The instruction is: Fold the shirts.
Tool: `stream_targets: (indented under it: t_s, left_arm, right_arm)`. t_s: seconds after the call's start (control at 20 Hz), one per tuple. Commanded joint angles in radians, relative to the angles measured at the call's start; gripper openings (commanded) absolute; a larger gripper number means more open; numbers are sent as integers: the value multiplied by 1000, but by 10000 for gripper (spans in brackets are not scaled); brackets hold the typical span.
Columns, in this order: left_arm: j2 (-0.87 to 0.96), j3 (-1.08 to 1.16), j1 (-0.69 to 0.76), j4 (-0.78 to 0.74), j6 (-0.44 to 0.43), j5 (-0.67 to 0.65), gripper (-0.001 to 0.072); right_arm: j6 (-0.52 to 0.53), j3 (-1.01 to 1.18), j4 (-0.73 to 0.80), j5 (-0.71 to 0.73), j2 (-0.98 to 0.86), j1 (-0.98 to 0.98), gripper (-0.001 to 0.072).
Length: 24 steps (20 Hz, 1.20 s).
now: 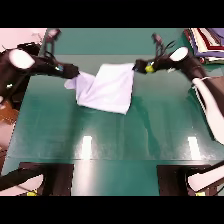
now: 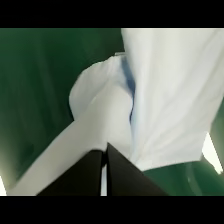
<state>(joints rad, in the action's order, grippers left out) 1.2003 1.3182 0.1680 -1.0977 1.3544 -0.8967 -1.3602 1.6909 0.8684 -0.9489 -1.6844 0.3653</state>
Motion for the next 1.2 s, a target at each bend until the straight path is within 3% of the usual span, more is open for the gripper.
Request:
stream_targets:
  t_s: [0.0, 0.3, 0.55, 0.65, 0.8, 1.0, 1.15]
  left_arm:
    - [-242, 1, 0, -27, 0, 87, 25]
    - [-591, 2, 0, -25, 19, 143, 25]
    - [-634, 127, 0, -20, 56, 131, 25]
    - [-626, 137, 0, -18, 55, 111, 25]
    - [-546, 135, 0, -22, 56, -25, 25]
    - [-306, 135, 0, -21, 55, -251, 26]
    - [-102, 98, 0, -19, 51, -257, 26]
  right_arm:
    - [-1, 76, 171, -84, 207, -14, 18]
    - [-1, 123, 262, -181, 548, -14, 18]
    - [-8, 123, 299, -166, 703, -14, 18]
    - [-69, 123, 364, -158, 720, -14, 18]
    - [-108, 122, 389, -179, 661, -14, 18]
    - [-143, 121, 392, -296, 444, -14, 18]
    - [-141, 121, 393, -296, 243, -15, 18]
